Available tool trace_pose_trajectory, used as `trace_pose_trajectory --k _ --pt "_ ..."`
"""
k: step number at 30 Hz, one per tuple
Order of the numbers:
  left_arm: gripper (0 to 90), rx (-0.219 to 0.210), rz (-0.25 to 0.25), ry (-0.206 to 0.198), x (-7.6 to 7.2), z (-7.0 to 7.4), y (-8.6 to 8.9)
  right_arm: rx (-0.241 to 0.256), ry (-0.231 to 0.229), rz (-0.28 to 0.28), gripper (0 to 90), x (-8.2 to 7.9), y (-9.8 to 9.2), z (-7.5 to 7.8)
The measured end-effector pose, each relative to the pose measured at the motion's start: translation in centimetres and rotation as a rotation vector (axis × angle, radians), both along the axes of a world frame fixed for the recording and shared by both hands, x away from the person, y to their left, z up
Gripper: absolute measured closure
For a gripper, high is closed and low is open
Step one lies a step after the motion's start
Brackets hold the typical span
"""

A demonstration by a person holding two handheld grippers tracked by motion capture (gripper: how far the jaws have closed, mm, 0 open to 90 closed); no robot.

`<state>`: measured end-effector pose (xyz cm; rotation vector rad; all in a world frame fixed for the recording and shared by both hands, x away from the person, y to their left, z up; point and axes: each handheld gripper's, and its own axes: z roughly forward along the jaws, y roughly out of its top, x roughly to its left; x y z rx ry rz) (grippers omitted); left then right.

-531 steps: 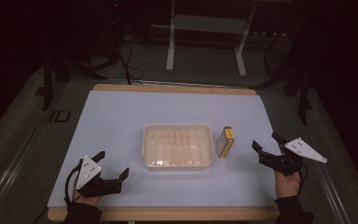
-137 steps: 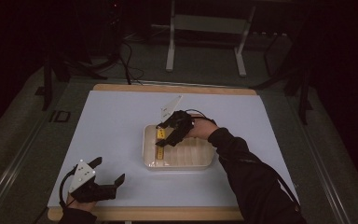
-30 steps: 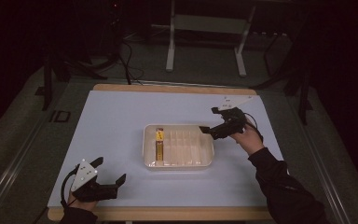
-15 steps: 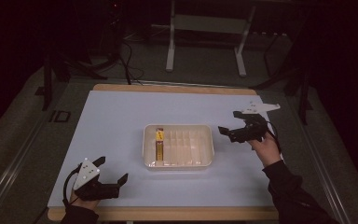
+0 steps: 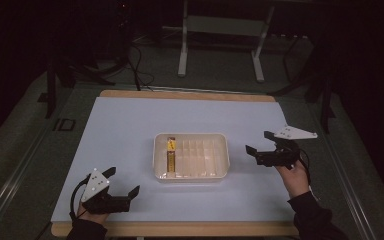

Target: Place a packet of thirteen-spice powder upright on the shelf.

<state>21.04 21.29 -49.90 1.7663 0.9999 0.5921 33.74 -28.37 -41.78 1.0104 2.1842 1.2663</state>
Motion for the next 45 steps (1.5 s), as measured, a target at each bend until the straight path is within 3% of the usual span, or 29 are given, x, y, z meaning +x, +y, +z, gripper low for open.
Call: trace_pose_trajectory --k 3,7,11,14,21,32,39,45 --pt "0.4 0.0 -0.001 0.001 0.0 0.0 0.0 0.0 0.0 -0.004 10.5 -0.2 -0.1 -0.1" --pt "0.4 0.0 -0.005 0.0 0.0 0.0 -0.1 0.025 0.007 -0.033 10.4 -2.0 -1.2 -1.2" --pt "0.4 0.005 -0.006 0.0 -0.1 0.0 -0.1 0.016 -0.004 -0.043 10.4 -3.0 -1.8 -2.0" --pt "0.4 0.003 -0.007 0.0 0.0 0.0 -0.1 0.04 0.02 -0.045 10.4 -3.6 -2.3 -2.7" --pt "0.4 0.006 -0.014 0.002 0.0 0.0 -0.2 0.022 0.01 -0.05 10.5 -4.9 -2.6 -3.7" --pt "0.4 0.014 -0.018 0.017 0.1 -0.2 -0.3 0.037 0.004 -0.056 13.2 -4.5 -3.2 -4.8" --pt "0.4 0.007 -0.018 0.02 0.1 -0.2 -0.2 0.042 -0.034 -0.041 13.3 -4.7 -3.0 -4.6" --pt "0.4 -0.004 -0.012 0.021 0.1 -0.1 -0.1 0.015 -0.035 -0.039 13.3 -4.7 -2.8 -4.8"
